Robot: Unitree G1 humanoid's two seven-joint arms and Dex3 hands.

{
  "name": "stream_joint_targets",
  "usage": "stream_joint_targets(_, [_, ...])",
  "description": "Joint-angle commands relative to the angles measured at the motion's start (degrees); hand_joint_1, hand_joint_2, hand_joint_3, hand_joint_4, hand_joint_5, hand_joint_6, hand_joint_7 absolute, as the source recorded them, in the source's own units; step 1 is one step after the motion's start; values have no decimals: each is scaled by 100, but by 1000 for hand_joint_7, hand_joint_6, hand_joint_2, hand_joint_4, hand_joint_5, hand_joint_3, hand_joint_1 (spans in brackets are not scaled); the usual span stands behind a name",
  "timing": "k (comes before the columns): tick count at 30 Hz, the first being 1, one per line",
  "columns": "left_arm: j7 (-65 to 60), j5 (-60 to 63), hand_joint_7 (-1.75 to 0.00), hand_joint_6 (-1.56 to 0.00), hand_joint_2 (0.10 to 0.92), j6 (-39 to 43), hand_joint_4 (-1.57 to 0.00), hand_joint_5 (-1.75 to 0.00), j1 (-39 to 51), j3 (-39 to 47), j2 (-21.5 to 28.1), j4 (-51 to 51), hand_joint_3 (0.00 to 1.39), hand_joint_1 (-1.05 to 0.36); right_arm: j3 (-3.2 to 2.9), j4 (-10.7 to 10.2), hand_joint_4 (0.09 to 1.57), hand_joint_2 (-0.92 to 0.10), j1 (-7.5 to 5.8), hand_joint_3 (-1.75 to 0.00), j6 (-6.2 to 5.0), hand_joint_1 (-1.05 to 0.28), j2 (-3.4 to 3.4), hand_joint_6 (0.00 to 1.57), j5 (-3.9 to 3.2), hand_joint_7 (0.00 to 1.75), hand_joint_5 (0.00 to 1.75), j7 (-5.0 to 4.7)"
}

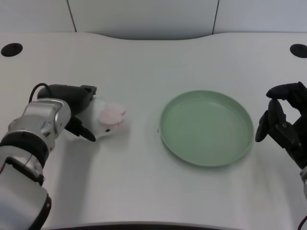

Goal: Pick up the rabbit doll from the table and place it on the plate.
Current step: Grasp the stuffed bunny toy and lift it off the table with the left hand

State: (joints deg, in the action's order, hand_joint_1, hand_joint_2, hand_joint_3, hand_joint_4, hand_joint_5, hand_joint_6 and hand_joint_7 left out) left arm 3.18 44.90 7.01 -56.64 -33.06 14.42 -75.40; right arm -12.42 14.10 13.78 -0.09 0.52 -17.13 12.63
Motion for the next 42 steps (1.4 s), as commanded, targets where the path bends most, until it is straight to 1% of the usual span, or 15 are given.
stream_joint_targets(1, [62,-111,1,1,912,-10,1,1,-93,49,-6,-56,16,-896,-11,-85,968,-899,-71,-848,-7,-212,63,411,-31,1746,1746,-8])
stream_joint_targets(4, [-36,-121,-1,-2,908,20,1,1,-99,24,-3,-48,11,-880,-31,-124,967,-899,-79,-844,42,-210,39,413,-79,1746,1746,-28])
stream_joint_targets(8, [-130,-43,-24,-34,889,63,-34,-25,-102,-54,18,-50,1,-828,-17,-125,970,-892,-84,-848,39,-210,80,417,-47,1746,1746,-3])
stream_joint_targets(10, [-168,50,-168,-21,860,78,-19,-233,-112,-154,30,-58,0,-788,-9,-176,969,-892,-100,-850,89,-207,83,418,-28,1746,1746,-42])
stream_joint_targets(11, [-154,84,-218,-10,855,90,-9,-288,-116,-199,38,-66,0,-781,-10,-132,968,-892,-96,-850,18,-205,94,419,-26,1746,1746,10])
stream_joint_targets(12, [-129,96,-402,-5,812,109,-3,-495,-116,-227,49,-72,5,-741,-12,-104,970,-896,-94,-856,-29,-200,101,424,-26,1746,1746,44])
stream_joint_targets(15, [-3,68,-571,0,782,135,1,-643,-113,-260,77,-89,3,-679,5,-82,989,-894,-101,-861,-79,-208,140,461,22,1746,1746,96])
stream_joint_targets(18, [126,264,-636,-36,758,171,-3,-717,-149,-503,177,-78,0,-586,0,-187,995,-892,-135,-861,-9,-211,107,472,6,1746,1746,43])
stream_joint_targets(22, [236,284,-598,-91,736,247,-6,-747,-164,-570,281,-63,1,-542,-4,-185,1001,-890,-157,-859,-48,-212,103,481,-2,1746,1746,57])
stream_joint_targets(28, [180,165,-446,-210,737,360,-100,-662,-108,-471,403,-10,0,-546,-15,-246,999,-895,-160,-876,32,-193,87,451,-59,1746,1746,43])
stream_joint_targets(33, [44,85,-323,-363,739,408,-193,-583,-34,-379,455,20,1,-430,-7,-314,984,-901,-166,-887,145,-178,93,421,-34,1746,1746,-31])
stream_joint_targets(35, [-73,103,-342,-425,751,519,-251,-635,4,-380,490,35,4,-418,-9,-274,980,-899,-162,-883,96,-178,89,417,-3,1746,1746,-53])
stream_joint_targets(38, [-254,120,-497,-492,777,660,-291,-847,50,-381,524,48,2,-384,-13,-270,975,-901,-162,-877,96,-179,81,411,-4,1746,1746,-77])
stream_joint_targets(40, [-373,146,-975,-445,809,759,-326,-1160,74,-401,538,44,3,-332,6,-292,962,-908,-170,-859,107,-181,100,379,24,1746,1746,-81])
stream_joint_targets(42, [-457,180,-1097,-437,831,800,-342,-1190,78,-429,536,25,6,-319,4,-277,960,-911,-164,-855,93,-181,104,376,9,1746,1746,-55])
